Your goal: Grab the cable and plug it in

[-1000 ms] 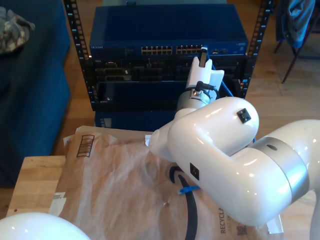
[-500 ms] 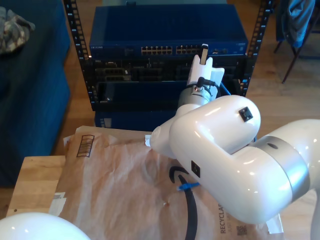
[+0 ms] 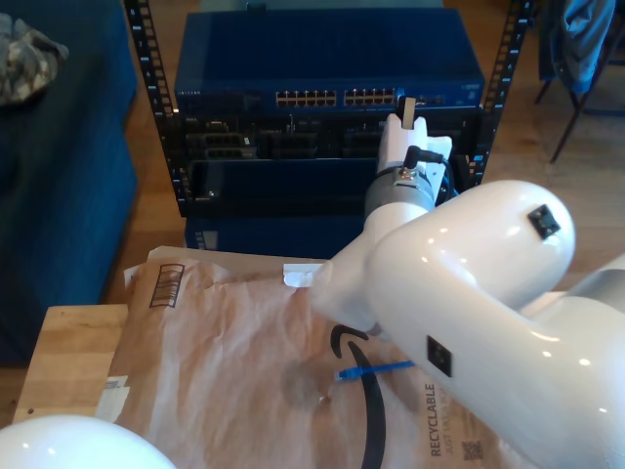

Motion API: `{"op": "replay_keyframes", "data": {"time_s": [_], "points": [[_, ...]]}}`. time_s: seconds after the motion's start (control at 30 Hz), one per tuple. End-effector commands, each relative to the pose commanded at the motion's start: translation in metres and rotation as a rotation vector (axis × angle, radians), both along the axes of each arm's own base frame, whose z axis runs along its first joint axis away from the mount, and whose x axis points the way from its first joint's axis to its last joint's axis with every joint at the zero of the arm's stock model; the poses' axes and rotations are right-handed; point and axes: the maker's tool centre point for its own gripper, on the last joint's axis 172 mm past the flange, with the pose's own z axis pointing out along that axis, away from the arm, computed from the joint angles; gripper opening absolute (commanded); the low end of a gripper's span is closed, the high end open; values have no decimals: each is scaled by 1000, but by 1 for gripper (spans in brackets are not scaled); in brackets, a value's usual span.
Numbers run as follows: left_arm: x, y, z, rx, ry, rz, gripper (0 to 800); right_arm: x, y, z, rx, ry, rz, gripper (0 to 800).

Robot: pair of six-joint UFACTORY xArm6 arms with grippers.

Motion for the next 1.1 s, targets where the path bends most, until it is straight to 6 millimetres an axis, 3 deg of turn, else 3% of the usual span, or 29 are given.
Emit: {"op": "replay_keyframes", "data": {"time_s": [0.1,0.23,0.37,0.63,0.93,1.03,1.1], "points": [[0,0,0,0,0,0,800,-4,-5,4,20,36,15,521],[0,0,0,0,0,0,800,-3,-50,14,16,65,-22,538],[0,0,0,0,0,0,800,-7,-83,12,-26,154,-1,650],[0,0,0,0,0,0,800,-46,-172,18,-162,249,-23,745],[0,0,0,0,0,0,800,-79,-274,19,-289,375,-37,747],[0,0,0,0,-1,1,800,-92,-297,14,-326,427,-8,747],[0,0,0,0,0,0,800,-106,-320,13,-361,462,4,791]]}}
